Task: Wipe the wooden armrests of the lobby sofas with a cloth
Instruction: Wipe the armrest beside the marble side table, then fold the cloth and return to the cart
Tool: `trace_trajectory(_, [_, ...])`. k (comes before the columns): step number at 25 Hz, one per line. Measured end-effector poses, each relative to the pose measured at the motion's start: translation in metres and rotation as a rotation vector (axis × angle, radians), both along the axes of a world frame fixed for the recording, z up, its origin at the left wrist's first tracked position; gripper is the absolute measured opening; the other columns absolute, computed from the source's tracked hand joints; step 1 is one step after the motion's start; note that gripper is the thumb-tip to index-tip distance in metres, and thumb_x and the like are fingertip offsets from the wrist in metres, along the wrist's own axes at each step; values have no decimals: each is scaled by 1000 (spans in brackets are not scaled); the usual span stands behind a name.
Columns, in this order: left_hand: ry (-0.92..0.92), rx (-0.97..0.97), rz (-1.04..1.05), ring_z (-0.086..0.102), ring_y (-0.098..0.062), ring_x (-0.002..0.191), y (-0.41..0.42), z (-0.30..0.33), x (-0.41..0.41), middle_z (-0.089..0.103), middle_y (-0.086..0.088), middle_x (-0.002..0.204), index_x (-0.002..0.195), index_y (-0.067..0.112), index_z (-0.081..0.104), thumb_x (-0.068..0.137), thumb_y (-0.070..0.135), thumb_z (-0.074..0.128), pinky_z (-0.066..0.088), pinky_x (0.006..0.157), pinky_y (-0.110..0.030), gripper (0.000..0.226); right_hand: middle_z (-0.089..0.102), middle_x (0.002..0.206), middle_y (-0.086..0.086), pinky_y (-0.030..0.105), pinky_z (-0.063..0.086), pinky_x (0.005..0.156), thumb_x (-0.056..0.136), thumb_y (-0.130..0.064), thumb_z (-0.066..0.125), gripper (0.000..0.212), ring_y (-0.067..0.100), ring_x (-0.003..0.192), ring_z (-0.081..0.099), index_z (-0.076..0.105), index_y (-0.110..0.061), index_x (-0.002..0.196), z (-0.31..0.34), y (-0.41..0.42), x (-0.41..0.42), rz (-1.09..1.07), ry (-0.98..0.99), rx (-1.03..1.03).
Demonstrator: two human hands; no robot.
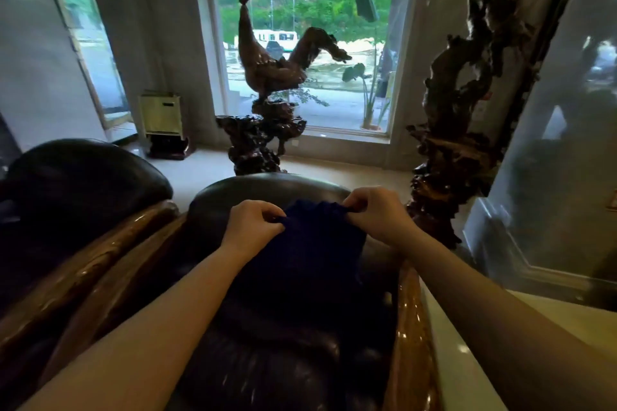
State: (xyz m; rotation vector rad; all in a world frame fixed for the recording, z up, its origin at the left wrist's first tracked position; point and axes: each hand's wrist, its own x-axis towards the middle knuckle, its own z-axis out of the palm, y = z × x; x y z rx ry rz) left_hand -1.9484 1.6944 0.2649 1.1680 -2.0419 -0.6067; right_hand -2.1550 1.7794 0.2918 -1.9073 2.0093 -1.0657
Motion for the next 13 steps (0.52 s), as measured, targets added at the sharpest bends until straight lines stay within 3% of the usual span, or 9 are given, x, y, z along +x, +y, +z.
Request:
trace_trajectory(2, [0, -11, 71, 59, -5, 74, -1, 5, 58, 73, -3, 88, 85, 15, 73, 68, 8, 72, 41, 71, -13, 18, 61, 65, -14, 7, 40, 55, 72, -8, 70, 21, -2, 61, 56, 67, -28, 70, 7, -18, 52, 67, 6, -25])
trace_trajectory(6, [-53, -6, 211, 53, 2, 64, 1, 1, 191, 69, 5, 84, 85, 18, 73, 70, 11, 71, 34, 57, -2, 16, 63, 65, -11, 16, 41, 57, 70, -11, 71, 16, 6, 63, 58, 67, -26, 68, 2, -50, 179, 207, 15, 6])
trace_trajectory(10, [-90, 21, 299, 57, -4, 72, 1, -1, 321, 72, -1, 86, 82, 15, 74, 68, 9, 70, 42, 68, -11, 16, 56, 58, -15, 8, 35, 53, 69, -11, 69, 10, 1, 59, 52, 70, -20, 73, -9, -76, 301, 292, 25, 13])
trace_trajectory(13, [-138, 35, 374, 54, 4, 65, 2, 1, 423, 66, 7, 79, 82, 17, 73, 68, 8, 69, 36, 58, 2, 16, 50, 56, -17, 9, 36, 55, 68, -10, 67, 9, 4, 61, 52, 70, -14, 75, -13, -98, 401, 382, 45, 0])
